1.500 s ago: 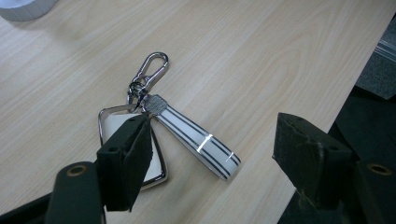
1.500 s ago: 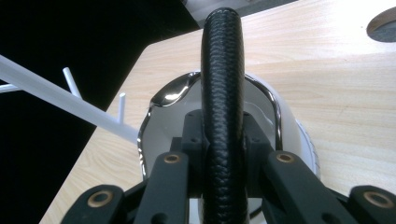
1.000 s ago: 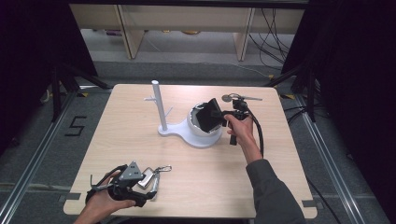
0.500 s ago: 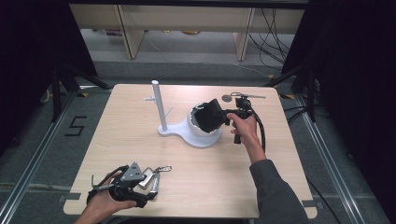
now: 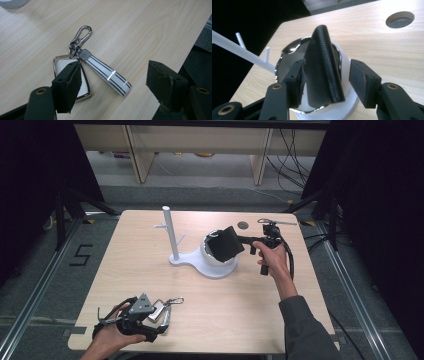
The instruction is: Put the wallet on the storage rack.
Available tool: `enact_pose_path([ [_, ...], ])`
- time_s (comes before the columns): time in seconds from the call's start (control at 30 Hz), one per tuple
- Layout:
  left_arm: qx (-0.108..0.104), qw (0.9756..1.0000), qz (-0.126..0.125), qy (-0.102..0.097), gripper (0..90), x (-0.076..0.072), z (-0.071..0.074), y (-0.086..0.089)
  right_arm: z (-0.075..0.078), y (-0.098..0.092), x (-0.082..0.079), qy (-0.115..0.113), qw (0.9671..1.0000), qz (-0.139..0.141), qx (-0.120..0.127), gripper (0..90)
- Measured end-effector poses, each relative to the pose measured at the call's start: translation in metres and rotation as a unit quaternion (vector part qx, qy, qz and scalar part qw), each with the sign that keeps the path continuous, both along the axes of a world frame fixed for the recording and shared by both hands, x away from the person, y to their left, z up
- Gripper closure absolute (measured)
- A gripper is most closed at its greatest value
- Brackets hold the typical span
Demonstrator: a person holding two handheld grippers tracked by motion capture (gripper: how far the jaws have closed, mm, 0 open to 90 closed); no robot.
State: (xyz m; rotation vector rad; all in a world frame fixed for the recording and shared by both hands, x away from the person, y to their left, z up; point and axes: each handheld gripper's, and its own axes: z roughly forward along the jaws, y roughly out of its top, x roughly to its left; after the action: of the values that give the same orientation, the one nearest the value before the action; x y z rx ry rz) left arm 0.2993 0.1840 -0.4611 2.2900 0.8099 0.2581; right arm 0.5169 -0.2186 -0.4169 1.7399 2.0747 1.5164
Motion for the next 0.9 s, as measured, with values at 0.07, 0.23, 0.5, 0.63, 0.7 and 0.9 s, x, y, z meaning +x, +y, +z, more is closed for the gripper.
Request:
enact_pose_path([
  [0.07,-0.003,1.0000,-0.002,0.001,27.9,-0.001,0.001,0.000,0.005,-0.001,-0.008,0.015,0.9998,-0.004,0.014,47.9],
  [0.23,0.003,1.0000,0.001,0.001,27.9,0.000,0.000,0.000,0.005,-0.012,-0.021,-0.027,0.9988,0.011,-0.039,45.1],
  [0.5,0.000,0.9999,0.010,0.008,27.9,0.001,-0.002,0.002,0.006,-0.022,-0.055,-0.051,0.9967,0.020,-0.059,42.6],
  [0.63,-0.001,0.9999,0.012,0.005,27.7,0.001,-0.002,0.002,0.003,-0.028,-0.072,-0.061,0.9965,0.024,-0.053,40.3],
  [0.7,-0.001,0.9999,0.014,0.006,27.5,0.002,-0.002,0.003,0.001,-0.030,-0.078,-0.062,0.9964,0.025,-0.052,39.2],
  [0.9,-0.002,0.9998,0.015,0.008,27.3,0.004,-0.003,0.004,-0.006,-0.033,-0.093,-0.054,0.9960,0.035,-0.062,37.4],
])
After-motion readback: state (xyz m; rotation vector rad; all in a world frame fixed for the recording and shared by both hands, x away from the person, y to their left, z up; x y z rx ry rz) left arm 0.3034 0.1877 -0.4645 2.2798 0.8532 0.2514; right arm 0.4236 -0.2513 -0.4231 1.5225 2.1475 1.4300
